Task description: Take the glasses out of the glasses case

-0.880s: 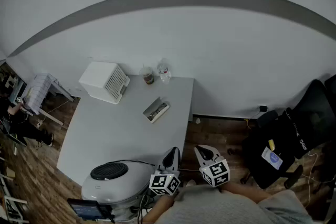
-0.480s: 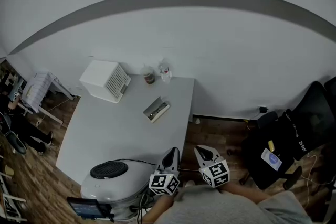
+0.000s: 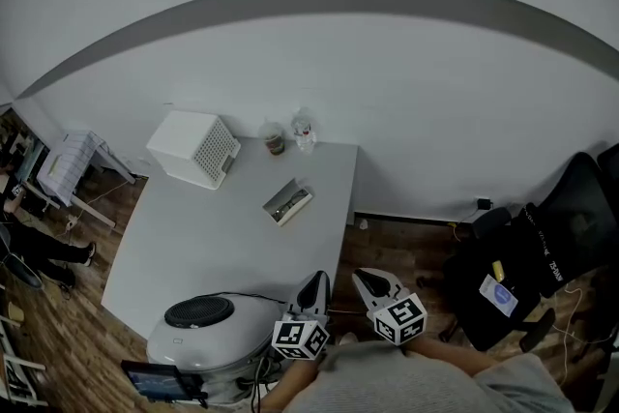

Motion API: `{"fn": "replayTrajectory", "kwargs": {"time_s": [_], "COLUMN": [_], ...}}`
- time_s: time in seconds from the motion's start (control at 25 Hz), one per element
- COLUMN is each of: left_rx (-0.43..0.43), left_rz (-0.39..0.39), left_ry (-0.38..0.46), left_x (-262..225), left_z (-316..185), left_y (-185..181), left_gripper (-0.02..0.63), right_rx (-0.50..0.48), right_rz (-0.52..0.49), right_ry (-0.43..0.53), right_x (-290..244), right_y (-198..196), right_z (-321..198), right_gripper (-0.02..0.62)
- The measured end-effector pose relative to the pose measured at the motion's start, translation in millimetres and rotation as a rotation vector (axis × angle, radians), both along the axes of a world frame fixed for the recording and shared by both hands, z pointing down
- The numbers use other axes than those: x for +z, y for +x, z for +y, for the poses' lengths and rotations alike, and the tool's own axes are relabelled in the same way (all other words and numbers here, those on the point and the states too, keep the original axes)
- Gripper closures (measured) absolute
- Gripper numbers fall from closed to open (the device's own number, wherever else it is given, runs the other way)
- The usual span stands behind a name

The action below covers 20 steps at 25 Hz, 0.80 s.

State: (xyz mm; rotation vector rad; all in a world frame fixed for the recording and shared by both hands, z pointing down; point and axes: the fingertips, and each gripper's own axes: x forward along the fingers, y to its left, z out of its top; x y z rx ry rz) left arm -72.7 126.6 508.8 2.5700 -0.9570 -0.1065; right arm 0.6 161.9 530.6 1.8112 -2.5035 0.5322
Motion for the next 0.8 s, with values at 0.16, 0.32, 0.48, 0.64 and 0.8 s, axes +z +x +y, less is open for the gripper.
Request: {"fn": "replayTrajectory", "kwargs": {"time_s": [0.16,0.32,0.48,0.64,0.8], "left_rx": [-0.023,-0.043,-0.059,-0.101,-0.154], "left_rz": [0.009,0.03,0.047,0.057,0.061], "left_ry": [0.003,0.005,0.011,0.018,0.045], "left_x": [0.3,-2.3,-4.1,-4.9,-9.6], "left_z": [-2.2,0.4,2.9,-2.5,-11.2], "left_y": [-3.0,-1.5,2.8,4.6,6.3], "left_gripper": [0.594,0.594,0.594,0.594,0.594], "right_rx": [-0.055,-0.093,-0.132,-0.166,-0.211], "right_rz": [0.003,0.002,-0.016,-0.017,-0.028], "right_ry": [0.018,0.04,0.051,0.057,0.064], "right_x": [-3.2,-7.6,-13.3,-14.2,-16.9], "right_y": [-7.8,-6.6,-1.2,2.3,2.8], "right_z": [-2.6,-5.8,-13.9,-23.1,-29.8], "right_gripper": [0.584,0.583,0.583,0.583,0.583]}}
